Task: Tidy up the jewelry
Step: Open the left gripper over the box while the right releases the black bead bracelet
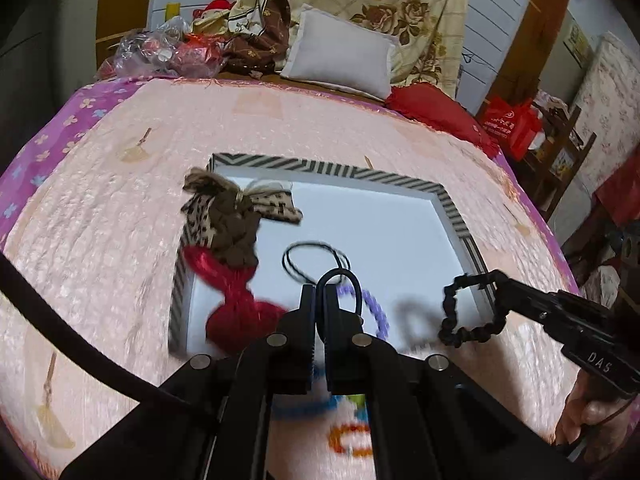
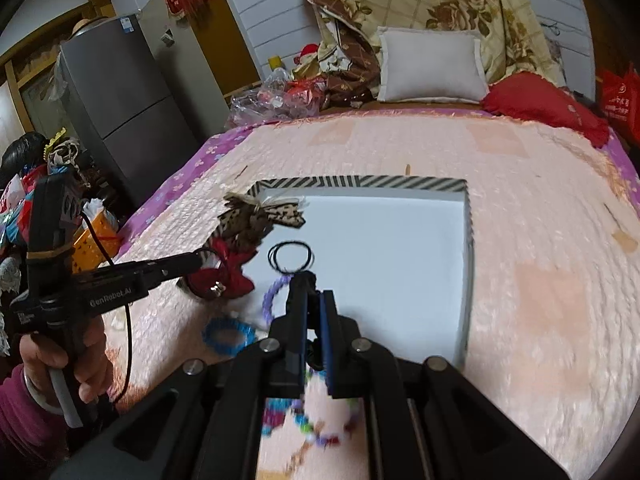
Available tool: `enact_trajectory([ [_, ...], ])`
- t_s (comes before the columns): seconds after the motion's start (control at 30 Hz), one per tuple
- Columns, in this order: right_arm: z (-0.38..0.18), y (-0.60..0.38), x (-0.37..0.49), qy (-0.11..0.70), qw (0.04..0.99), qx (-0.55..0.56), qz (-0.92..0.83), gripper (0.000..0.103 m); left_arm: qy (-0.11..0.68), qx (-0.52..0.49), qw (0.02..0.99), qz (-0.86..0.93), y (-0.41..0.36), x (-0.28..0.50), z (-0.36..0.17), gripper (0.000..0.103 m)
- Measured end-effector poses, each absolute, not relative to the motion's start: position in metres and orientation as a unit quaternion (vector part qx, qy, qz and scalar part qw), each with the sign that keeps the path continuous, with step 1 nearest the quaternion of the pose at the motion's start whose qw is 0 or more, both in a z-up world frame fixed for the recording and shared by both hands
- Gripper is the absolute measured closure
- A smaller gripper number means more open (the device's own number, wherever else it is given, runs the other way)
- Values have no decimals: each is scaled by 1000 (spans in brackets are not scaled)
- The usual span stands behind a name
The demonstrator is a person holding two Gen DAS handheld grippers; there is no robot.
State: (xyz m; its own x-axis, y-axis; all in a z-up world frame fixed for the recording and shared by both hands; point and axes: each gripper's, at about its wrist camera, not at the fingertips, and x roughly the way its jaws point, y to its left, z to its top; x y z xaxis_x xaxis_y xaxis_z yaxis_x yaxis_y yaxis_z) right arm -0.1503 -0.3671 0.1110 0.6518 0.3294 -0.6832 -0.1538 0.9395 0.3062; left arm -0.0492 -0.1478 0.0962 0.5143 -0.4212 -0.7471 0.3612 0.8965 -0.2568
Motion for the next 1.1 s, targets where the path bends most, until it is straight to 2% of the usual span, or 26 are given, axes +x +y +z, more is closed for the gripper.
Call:
enact_trajectory([
  [0.17,100,-357,-95,419,894,93,128,97,458,-44,859,-222,-162,-8,86,103],
  [0.5,56,-364,13,480,864,128,83,97,507,-34,841,-184,-187,62,50,103],
  [0.8,29,-373,42,471,859,192,62,96,525,-43,837,-145,-180,81,28,103],
  [0.87,29,-369,41,469,861,186,62,89,518,-40,842,-144,-180,79,30,103],
  [0.93,33,-369,34,465,866,177,56,77,506,-30,849,-146,-180,74,34,92],
  [1.0,39,-372,23,456,871,173,50,63,502,-31,850,-156,-178,71,37,88],
  [1.1,47,-379,5,453,874,171,52,63,492,-24,858,-148,-175,59,44,82],
])
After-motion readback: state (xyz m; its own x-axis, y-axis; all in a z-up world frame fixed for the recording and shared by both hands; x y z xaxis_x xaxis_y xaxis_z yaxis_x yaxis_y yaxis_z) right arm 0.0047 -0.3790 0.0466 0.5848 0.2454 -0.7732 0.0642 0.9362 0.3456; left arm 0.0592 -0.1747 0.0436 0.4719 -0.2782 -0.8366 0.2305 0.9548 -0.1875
